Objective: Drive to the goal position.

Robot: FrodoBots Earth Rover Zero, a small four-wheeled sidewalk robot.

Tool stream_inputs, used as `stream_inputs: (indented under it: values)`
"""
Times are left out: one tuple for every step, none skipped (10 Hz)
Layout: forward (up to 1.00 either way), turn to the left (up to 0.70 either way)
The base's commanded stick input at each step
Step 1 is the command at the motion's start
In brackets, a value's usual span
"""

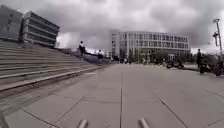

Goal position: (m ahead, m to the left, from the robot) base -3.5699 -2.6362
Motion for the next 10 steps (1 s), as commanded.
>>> stream_inputs:
  values:
    - [0.50, 0.00]
    - [0.50, 0.00]
    - [0.50, 0.00]
    - [0.50, 0.00]
    - [0.50, 0.00]
    - [0.50, 0.00]
    - [0.50, 0.00]
    - [0.50, 0.00]
    - [0.50, 0.00]
    - [0.50, 0.00]
